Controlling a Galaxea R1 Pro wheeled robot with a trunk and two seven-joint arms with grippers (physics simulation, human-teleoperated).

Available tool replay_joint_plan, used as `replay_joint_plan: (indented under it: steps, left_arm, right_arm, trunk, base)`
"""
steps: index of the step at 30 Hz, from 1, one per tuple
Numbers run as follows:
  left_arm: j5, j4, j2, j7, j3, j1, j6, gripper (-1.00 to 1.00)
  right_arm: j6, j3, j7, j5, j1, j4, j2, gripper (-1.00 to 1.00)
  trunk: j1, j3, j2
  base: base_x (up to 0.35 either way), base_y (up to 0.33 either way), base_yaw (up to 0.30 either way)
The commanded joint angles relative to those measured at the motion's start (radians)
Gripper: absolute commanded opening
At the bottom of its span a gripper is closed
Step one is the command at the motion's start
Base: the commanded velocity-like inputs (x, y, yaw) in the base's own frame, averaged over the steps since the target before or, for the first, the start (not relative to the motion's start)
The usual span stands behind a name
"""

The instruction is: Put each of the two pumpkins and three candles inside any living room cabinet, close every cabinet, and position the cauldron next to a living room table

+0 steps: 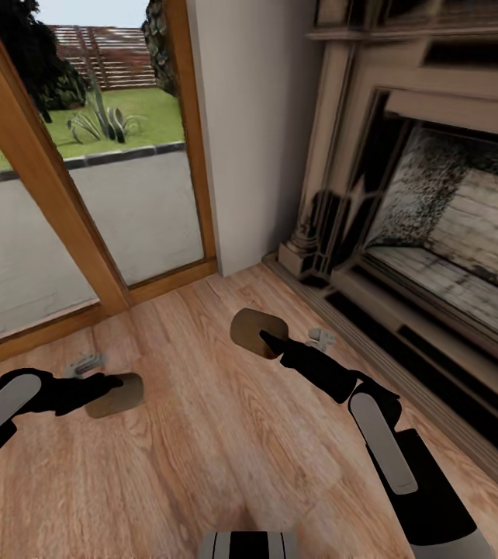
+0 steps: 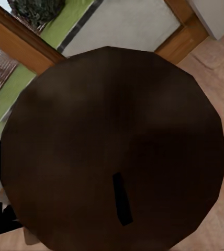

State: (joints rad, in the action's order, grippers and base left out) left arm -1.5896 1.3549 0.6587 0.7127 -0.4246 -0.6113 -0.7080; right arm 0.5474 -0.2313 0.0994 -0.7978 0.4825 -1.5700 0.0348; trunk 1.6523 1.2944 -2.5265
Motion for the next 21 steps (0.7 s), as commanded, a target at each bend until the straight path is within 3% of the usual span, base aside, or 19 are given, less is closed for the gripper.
replay_joint_plan:
  steps: [1,3,6,7,8,12,13,18,19,21]
  left_arm:
    - [-0.011,0.000,0.000,0.008,-0.002,-0.001,0.002,-1.00]
    - [-0.010,-0.001,0.000,0.008,-0.003,-0.001,0.002,-1.00]
    - [-0.008,0.001,-0.001,0.012,-0.012,-0.001,0.012,-1.00]
    - [-0.003,0.004,0.000,0.016,-0.058,-0.001,0.038,-1.00]
    - [0.000,0.020,0.001,0.020,-0.127,-0.001,0.123,-1.00]
    - [0.002,0.042,0.004,0.028,-0.273,-0.001,0.340,-1.00]
    - [0.002,0.044,0.004,0.034,-0.293,-0.001,0.372,-1.00]
    - [0.002,0.058,0.002,0.125,-0.496,-0.001,0.651,-1.00]
    - [0.003,0.058,0.001,0.145,-0.560,-0.001,0.738,-1.00]
    - [0.004,0.058,0.001,0.160,-0.593,-0.001,0.786,-1.00]
  right_arm:
    - [0.002,0.000,0.000,0.000,0.001,0.000,0.000,-1.00]
    - [-0.011,0.000,0.000,0.016,0.001,0.001,0.000,-1.00]
    - [-0.051,-0.004,-0.001,0.085,-0.007,0.001,-0.002,-1.00]
    - [-0.082,-0.016,-0.001,0.133,-0.014,0.001,-0.004,-1.00]
    - [-0.121,-0.031,-0.002,0.179,-0.018,0.002,-0.005,-1.00]
    - [-0.182,-0.073,-0.008,0.232,-0.026,0.003,-0.005,-1.00]
    - [-0.189,-0.079,-0.008,0.241,-0.028,0.003,-0.005,-1.00]
    - [-0.270,-0.103,-0.017,0.343,-0.035,0.008,-0.007,-1.00]
    - [-0.292,-0.106,-0.040,0.358,-0.036,0.021,-0.008,-1.00]
    - [-0.306,-0.113,-0.073,0.367,-0.036,0.033,-0.016,-1.00]
  trunk:
    - [-0.001,-0.005,0.000]
    - [-0.002,-0.016,0.000]
    - [-0.003,-0.032,0.001]
    - [-0.004,-0.038,0.001]
    - [-0.004,-0.043,0.002]
    - [-0.006,-0.065,0.003]
    - [-0.006,-0.070,0.003]
    - [-0.009,-0.095,0.004]
    - [-0.009,-0.099,0.004]
    - [-0.010,-0.107,0.005]
  base:
    - [-0.253,0.199,-0.132]
    - [-0.254,0.199,-0.135]
    - [-0.257,0.200,-0.138]
    - [-0.272,0.185,-0.138]
    - [-0.253,0.125,-0.138]
    - [-0.099,0.046,-0.141]
    - [-0.036,0.017,-0.146]
    - [-0.011,0.005,-0.081]
    - [-0.002,0.001,-0.012]
    - [-0.001,0.000,-0.005]
